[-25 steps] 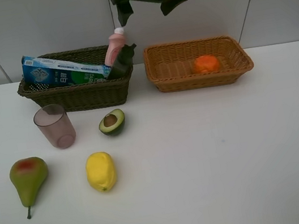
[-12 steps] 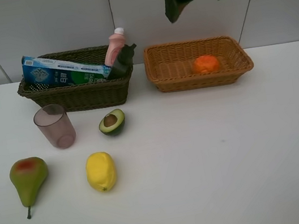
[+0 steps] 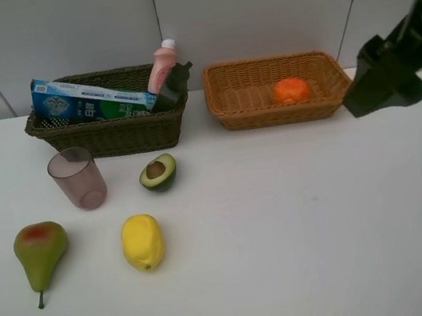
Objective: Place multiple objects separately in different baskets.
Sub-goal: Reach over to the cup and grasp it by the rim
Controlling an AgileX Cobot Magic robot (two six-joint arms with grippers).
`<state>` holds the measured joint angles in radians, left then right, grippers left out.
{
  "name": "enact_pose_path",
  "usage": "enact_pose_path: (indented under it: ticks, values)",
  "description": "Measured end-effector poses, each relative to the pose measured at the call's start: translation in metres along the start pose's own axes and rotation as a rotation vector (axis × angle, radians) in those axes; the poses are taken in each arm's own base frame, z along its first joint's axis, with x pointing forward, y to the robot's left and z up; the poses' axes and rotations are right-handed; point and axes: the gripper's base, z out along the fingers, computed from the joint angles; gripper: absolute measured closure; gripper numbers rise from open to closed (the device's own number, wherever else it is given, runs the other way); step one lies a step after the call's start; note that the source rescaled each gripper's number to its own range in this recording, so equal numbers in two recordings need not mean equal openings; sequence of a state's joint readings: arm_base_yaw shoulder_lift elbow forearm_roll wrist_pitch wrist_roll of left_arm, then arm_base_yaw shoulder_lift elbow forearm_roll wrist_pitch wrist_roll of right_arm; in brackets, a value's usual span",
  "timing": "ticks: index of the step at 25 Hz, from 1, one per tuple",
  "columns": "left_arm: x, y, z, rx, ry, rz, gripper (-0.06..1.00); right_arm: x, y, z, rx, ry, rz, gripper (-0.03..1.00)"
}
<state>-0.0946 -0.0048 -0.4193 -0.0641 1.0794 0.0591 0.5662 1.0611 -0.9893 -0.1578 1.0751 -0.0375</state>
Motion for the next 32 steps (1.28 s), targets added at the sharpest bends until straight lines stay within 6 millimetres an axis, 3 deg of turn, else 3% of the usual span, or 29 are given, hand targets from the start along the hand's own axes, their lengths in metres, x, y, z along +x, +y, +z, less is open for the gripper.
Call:
enact_pose_path:
  ticks: [6,11,18,32]
  values:
    - [0.0,0.0,0.0,0.0,0.0,0.0,-0.06,0.069,0.005,-0.018,0.008,-0.072,0.015,-0.03]
    - [0.0,0.0,0.0,0.0,0.0,0.0,-0.06,0.107,0.001,-0.015,0.045,-0.083,0.134,-0.03]
    - [0.0,0.0,0.0,0.0,0.0,0.0,-0.06,0.132,0.004,-0.02,0.051,-0.172,0.338,-0.03]
    - [0.0,0.0,0.0,0.0,0.0,0.0,-0.06,0.19,0.027,-0.052,0.275,-0.541,0.465,-0.03]
